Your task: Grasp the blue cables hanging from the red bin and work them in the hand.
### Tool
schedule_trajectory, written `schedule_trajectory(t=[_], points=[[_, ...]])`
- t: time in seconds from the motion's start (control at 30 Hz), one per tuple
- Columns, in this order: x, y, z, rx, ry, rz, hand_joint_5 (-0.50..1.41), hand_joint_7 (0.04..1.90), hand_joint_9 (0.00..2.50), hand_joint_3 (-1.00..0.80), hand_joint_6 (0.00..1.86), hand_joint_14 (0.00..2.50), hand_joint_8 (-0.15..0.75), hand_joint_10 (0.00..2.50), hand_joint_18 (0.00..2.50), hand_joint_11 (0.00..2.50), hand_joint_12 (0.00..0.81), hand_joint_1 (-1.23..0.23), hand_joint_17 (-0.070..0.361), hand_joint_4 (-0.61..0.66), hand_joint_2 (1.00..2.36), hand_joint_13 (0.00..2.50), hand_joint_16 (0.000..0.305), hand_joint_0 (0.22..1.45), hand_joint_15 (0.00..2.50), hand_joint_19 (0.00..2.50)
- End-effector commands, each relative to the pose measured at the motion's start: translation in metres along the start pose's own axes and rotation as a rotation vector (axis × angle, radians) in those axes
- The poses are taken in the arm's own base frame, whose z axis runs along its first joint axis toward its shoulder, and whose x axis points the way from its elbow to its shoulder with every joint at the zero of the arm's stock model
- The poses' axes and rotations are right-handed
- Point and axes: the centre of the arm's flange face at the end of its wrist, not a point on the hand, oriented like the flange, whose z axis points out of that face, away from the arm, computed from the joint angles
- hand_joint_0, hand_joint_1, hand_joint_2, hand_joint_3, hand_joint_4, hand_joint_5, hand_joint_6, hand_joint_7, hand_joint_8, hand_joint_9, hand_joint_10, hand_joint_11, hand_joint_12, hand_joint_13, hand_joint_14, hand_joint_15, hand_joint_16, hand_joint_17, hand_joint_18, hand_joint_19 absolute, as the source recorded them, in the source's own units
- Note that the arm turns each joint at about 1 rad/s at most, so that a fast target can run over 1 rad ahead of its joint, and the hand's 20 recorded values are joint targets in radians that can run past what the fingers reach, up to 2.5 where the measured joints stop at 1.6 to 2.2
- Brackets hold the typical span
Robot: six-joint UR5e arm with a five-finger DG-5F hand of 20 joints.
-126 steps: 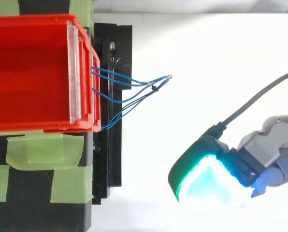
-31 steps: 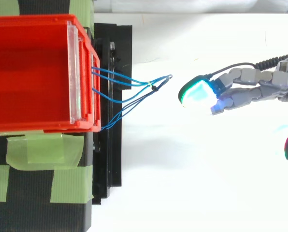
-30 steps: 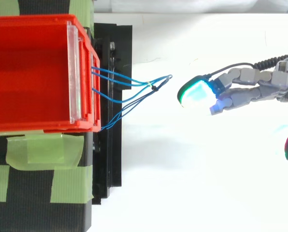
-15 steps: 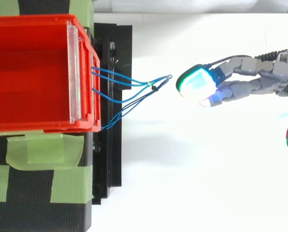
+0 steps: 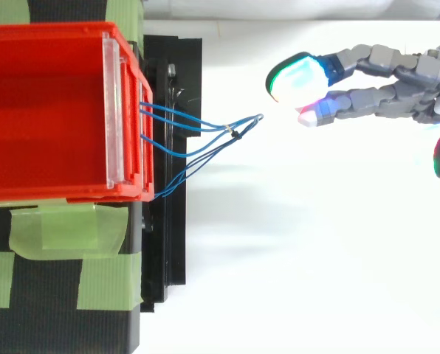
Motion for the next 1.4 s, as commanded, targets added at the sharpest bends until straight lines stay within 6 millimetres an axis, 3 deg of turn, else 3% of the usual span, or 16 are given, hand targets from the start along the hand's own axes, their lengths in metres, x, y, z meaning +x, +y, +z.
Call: schedule_trajectory(t=[0.0,0.6,0.9,1.03,1.37], points=[[0.002,0.001,0.003,-0.025,-0.001,0.012,-0.12,0.75,0.48,-0.85,0.01,0.00,0.340,0.00,0.20,0.13,0.264,-0.57,0.067,0.24,1.00,0.33,0.030,0.76,0.04,0.00],[0.001,0.004,0.008,-0.052,-0.020,-0.016,-0.11,0.76,0.49,-0.85,0.01,0.00,0.343,0.00,0.21,0.14,0.265,-0.57,0.067,0.24,1.00,0.33,0.030,0.76,0.04,0.00],[0.009,-0.033,0.032,-0.028,-0.026,0.034,-0.11,0.76,0.50,-0.86,0.01,0.00,0.344,0.00,0.21,0.16,0.265,-0.58,0.067,0.24,1.00,0.33,0.030,0.76,0.04,0.00],[0.014,-0.027,0.047,-0.047,-0.030,0.057,-0.10,0.76,0.50,-0.86,0.01,0.00,0.346,0.00,0.22,0.16,0.266,-0.58,0.067,0.25,1.00,0.34,0.030,0.76,0.05,0.00],[0.011,-0.029,0.047,-0.025,-0.035,0.039,-0.10,0.76,0.50,-0.87,0.01,0.00,0.343,0.00,0.22,0.16,0.267,-0.58,0.069,0.25,1.00,0.34,0.031,0.76,0.07,0.00]])
